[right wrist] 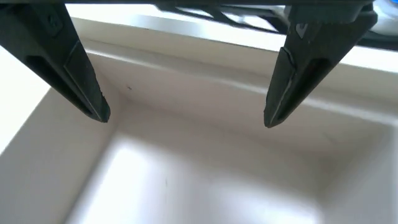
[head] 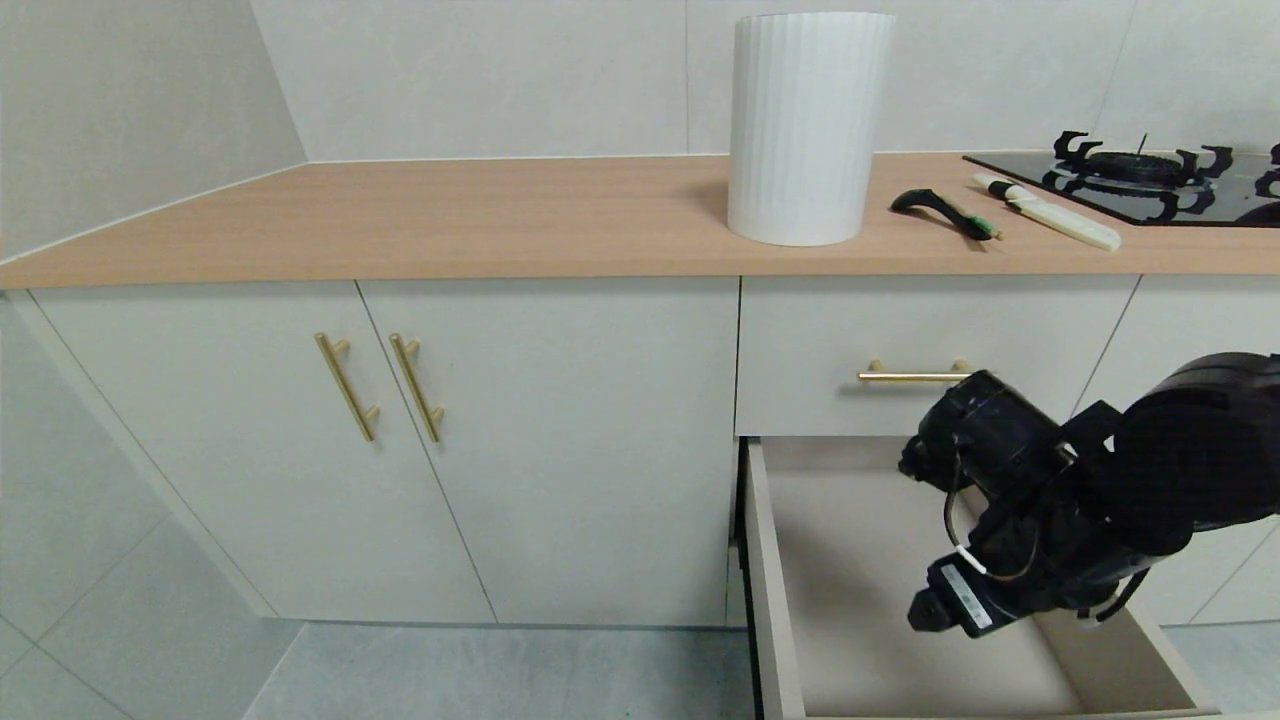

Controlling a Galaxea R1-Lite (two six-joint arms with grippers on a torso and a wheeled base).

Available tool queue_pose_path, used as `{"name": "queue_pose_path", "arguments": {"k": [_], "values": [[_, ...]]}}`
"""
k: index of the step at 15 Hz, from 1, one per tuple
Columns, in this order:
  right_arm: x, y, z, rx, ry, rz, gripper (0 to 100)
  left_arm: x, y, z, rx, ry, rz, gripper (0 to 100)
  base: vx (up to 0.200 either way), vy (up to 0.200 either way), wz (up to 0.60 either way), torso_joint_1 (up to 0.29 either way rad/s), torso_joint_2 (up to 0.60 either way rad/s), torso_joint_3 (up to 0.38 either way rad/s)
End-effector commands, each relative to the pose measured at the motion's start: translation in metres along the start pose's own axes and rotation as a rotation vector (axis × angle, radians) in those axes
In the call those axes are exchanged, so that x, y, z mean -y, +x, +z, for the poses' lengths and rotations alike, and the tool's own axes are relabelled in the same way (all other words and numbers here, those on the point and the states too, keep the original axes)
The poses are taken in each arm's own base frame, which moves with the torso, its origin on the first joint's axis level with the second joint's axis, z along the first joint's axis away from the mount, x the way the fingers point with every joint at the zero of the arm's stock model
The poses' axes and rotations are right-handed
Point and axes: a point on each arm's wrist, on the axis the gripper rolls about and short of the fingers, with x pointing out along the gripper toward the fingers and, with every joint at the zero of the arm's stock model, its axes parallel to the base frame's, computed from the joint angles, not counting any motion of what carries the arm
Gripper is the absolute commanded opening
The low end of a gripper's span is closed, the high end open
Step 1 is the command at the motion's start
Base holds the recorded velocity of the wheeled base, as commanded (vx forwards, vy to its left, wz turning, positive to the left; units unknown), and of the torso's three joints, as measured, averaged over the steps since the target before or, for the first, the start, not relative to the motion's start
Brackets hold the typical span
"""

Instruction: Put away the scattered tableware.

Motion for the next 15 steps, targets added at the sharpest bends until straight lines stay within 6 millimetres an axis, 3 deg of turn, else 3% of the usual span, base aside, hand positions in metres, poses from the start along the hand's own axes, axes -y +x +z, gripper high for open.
{"name": "queue_pose_path", "arguments": {"k": [1,2,4,13,15], "values": [[0.004,-0.014,0.007,0.064,0.037,0.013,100,0.000,0.000,0.000,0.000,0.000,0.000,100,0.000,0.000,0.00,0.000,0.00,0.000],[0.014,-0.020,0.018,0.185,0.115,0.020,100,0.000,0.000,0.000,0.000,0.000,0.000,100,0.000,0.000,0.00,0.000,0.00,0.000],[0.023,-0.023,0.024,0.252,0.162,0.018,100,0.000,0.000,0.000,-0.002,0.000,0.000,100,0.000,0.000,0.00,0.000,0.00,0.000],[0.033,-0.034,0.029,0.370,0.215,0.006,100,0.000,0.000,0.000,0.000,0.000,0.002,100,0.000,0.000,0.00,0.001,-0.01,-0.005],[0.035,-0.035,0.029,0.375,0.219,0.002,100,0.000,0.000,0.000,0.000,0.000,0.000,100,0.000,0.000,0.00,0.058,-0.30,-0.234]]}}
